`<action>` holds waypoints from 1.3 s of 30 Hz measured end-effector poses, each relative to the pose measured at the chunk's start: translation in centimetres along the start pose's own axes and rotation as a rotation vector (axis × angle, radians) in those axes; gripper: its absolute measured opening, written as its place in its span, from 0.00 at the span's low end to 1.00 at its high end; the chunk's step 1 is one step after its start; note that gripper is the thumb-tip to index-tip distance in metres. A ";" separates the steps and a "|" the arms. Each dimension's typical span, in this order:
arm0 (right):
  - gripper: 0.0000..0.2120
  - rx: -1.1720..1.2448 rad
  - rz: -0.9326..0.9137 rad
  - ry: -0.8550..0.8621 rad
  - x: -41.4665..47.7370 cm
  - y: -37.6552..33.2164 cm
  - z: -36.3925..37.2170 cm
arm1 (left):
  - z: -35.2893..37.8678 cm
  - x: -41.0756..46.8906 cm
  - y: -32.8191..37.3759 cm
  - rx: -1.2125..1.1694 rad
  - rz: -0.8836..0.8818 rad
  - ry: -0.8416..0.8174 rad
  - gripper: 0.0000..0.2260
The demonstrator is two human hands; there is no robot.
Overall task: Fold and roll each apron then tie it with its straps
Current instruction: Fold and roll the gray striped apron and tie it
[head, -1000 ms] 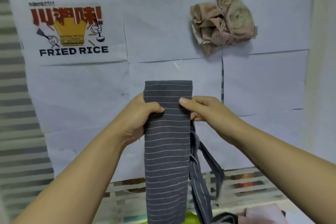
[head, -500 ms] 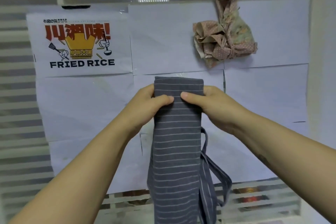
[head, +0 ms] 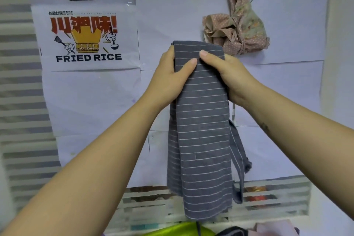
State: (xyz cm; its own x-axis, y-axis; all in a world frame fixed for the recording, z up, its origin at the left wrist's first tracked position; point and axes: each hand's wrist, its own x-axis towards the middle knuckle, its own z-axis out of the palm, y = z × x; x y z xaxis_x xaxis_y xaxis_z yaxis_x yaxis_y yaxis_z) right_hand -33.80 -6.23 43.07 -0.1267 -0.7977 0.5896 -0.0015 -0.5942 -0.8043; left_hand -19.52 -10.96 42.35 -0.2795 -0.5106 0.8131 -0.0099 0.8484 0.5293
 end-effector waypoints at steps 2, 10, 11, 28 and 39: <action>0.13 -0.034 0.059 -0.125 -0.5 0.2 -0.3 | 0.0 -0.1 0.0 -0.004 0.019 0.028 0.12; 0.09 -0.160 0.057 -0.106 -1.6 2.9 -0.7 | 0.5 -3.1 -1.7 -0.297 -0.210 0.015 0.19; 0.09 -0.166 0.052 -0.075 -1.6 3.3 -0.8 | 0.5 -4.1 -2.4 -0.306 -0.251 -0.007 0.23; 0.19 -0.134 0.555 -0.415 -5.3 6.8 -1.4 | -1.3 -8.3 -5.4 -0.211 -0.416 -0.102 0.18; 0.02 -0.775 0.564 -0.478 -4.4 8.3 -7.6 | -4.2 -8.9 -6.4 -0.126 -0.477 -0.228 0.17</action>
State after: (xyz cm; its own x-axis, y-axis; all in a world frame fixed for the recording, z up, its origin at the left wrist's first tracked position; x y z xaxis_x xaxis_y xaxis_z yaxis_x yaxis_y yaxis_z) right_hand -40.82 -6.87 33.21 0.0954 -0.9942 -0.0488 -0.7148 -0.0342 -0.6984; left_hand -12.94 -12.39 32.74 -0.4732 -0.7795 0.4104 -0.0748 0.4997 0.8630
